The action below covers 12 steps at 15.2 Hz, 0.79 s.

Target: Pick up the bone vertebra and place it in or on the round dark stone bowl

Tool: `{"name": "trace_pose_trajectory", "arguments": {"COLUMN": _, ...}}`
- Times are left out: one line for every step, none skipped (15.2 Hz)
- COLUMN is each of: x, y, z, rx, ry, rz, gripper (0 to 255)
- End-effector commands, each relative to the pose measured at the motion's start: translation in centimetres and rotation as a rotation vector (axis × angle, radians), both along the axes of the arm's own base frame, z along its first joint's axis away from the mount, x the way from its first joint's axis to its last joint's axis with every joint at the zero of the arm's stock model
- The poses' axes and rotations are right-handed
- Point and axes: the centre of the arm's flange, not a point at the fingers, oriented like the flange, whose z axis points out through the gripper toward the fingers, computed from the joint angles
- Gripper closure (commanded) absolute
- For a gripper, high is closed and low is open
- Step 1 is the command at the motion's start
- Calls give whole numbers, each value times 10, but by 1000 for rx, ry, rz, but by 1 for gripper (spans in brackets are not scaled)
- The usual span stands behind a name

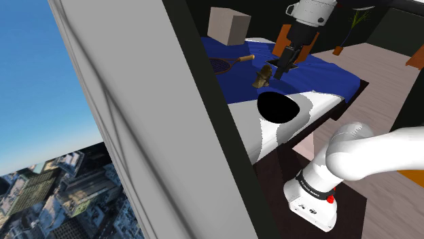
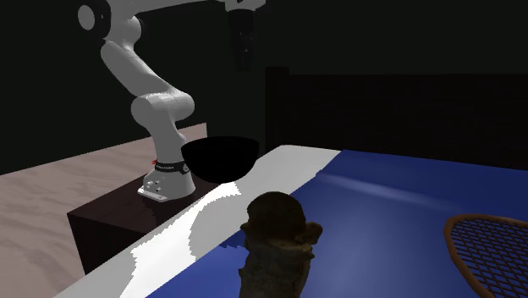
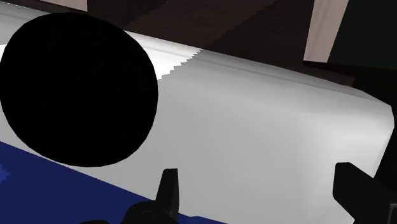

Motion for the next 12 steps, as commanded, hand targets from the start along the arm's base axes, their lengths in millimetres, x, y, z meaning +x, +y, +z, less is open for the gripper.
{"name": "trace_pose_trajectory", "arguments": {"x": 0, "y": 0, "z": 0, "rx": 0, "ry": 0, "rz": 0, "gripper": 0}}
{"name": "trace_pose_trajectory", "arguments": {"x": 5, "y": -11, "z": -4, "rx": -2, "ry": 1, "rz": 1, "gripper": 0}}
{"name": "trace_pose_trajectory", "arguments": {"x": 10, "y": -22, "z": -9, "rx": -3, "ry": 1, "rz": 1, "gripper": 0}}
{"name": "trace_pose_trajectory", "arguments": {"x": 15, "y": -34, "z": -13, "rx": -5, "ry": 2, "rz": 2, "gripper": 0}}
{"name": "trace_pose_trajectory", "arguments": {"x": 19, "y": -45, "z": -18, "rx": -7, "ry": 2, "rz": 2, "gripper": 0}}
{"name": "trace_pose_trajectory", "arguments": {"x": 24, "y": -56, "z": -22, "rx": -8, "ry": 3, "rz": 3, "gripper": 0}}
{"name": "trace_pose_trajectory", "arguments": {"x": 29, "y": -67, "z": -27, "rx": -10, "ry": 4, "rz": 3, "gripper": 0}}
{"name": "trace_pose_trajectory", "arguments": {"x": 34, "y": -79, "z": -31, "rx": -12, "ry": 4, "rz": 4, "gripper": 0}}
{"name": "trace_pose_trajectory", "arguments": {"x": 39, "y": -90, "z": -35, "rx": -13, "ry": 5, "rz": 4, "gripper": 0}}
{"name": "trace_pose_trajectory", "arguments": {"x": 44, "y": -101, "z": -40, "rx": -15, "ry": 5, "rz": 5, "gripper": 0}}
{"name": "trace_pose_trajectory", "arguments": {"x": 49, "y": -112, "z": -44, "rx": -17, "ry": 6, "rz": 6, "gripper": 0}}
{"name": "trace_pose_trajectory", "arguments": {"x": 54, "y": -124, "z": -48, "rx": -19, "ry": 7, "rz": 6, "gripper": 0}}
